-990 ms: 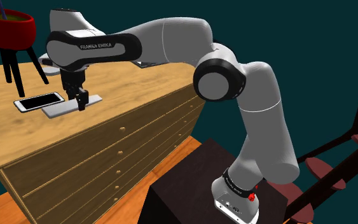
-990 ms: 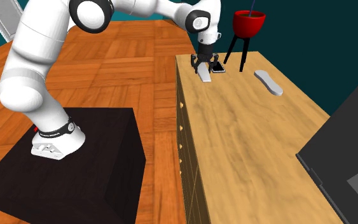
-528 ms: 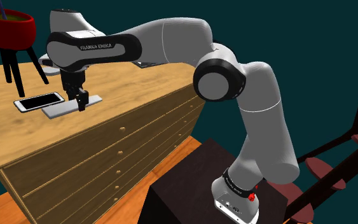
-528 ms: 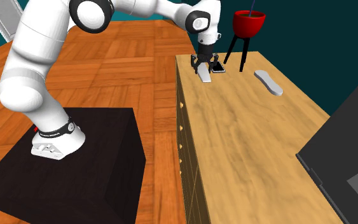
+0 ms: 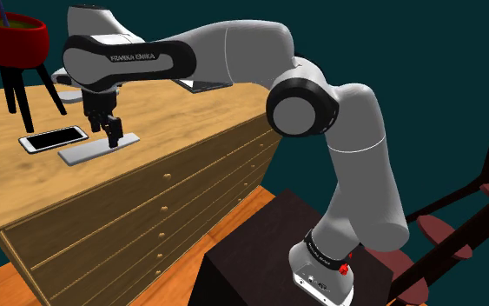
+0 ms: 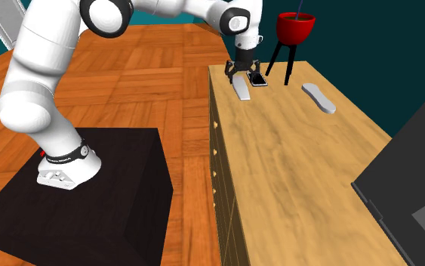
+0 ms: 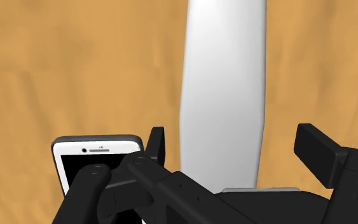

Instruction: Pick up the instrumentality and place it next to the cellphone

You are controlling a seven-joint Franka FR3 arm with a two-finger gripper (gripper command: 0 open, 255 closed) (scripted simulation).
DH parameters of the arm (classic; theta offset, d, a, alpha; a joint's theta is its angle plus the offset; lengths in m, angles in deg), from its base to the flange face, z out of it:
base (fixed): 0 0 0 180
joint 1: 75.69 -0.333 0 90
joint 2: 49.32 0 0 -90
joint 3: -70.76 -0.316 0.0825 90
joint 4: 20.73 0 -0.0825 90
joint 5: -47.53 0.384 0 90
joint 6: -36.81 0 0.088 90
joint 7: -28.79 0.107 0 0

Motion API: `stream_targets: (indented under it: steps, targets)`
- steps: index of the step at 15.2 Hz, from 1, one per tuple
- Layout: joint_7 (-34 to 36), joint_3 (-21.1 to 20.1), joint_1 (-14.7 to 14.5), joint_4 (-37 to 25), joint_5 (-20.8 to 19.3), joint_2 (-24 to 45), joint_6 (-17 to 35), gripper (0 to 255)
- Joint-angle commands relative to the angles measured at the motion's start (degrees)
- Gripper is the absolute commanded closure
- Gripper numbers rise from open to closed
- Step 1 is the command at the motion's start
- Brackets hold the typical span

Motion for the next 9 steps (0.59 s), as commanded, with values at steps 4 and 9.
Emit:
stream_targets:
  steps: [4,9]
  targets:
    - [0.2,0.1,0.2,-4.2,-0.2,-0.6,-4.8,0]
    - [0.2,0.1,0.2,-4.2,-0.2,-0.6,-4.8,0]
